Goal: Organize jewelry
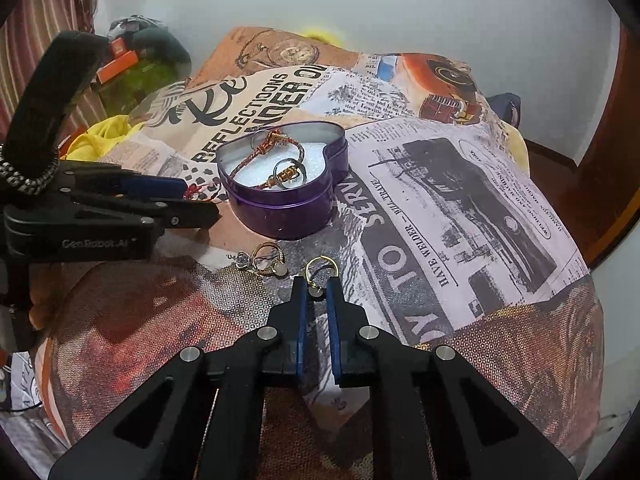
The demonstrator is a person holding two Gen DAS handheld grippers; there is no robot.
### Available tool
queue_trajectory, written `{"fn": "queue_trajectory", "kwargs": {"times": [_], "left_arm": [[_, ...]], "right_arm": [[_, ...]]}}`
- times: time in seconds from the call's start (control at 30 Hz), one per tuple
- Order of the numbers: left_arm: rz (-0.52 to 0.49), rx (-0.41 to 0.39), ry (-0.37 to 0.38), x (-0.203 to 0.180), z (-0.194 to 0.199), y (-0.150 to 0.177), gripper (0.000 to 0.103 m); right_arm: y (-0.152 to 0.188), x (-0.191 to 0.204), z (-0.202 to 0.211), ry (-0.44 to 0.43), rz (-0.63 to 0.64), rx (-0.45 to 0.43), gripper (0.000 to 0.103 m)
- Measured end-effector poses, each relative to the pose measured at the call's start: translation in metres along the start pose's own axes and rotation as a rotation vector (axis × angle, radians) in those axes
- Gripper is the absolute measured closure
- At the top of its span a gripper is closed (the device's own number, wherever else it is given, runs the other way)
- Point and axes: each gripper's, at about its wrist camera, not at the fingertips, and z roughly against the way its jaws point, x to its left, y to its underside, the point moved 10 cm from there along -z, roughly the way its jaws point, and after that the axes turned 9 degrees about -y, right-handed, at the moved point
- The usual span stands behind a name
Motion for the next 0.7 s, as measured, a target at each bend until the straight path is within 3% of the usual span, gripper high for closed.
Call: {"fn": "queue_trajectory", "kwargs": {"times": [0.17, 0.2, 0.43, 0.7], "left_arm": [[0.011, -0.010, -0.031, 0.010, 0.003, 0.002, 0.095], [0.012, -0.011, -0.034, 0.013, 0.003, 0.003, 0.097], [-0.005, -0.047, -0.023, 0.012, 0.022, 0.006, 0.098], [-0.006, -0.136, -0.007, 0.005, 0.061, -0.014, 0.098]], "right_arm": [[-0.001, -0.004, 0.004, 0.004, -0.014, -0.010, 0.095], [-0.001, -0.005, 0.005, 0.005, -0.018, -0.012, 0.095], [-0.007, -0.007, 0.013, 0.011, -0.023, -0.033, 0.095], [-0.026, -0.005, 0.028, 0.018, -0.003, -0.085, 0.095]]}}
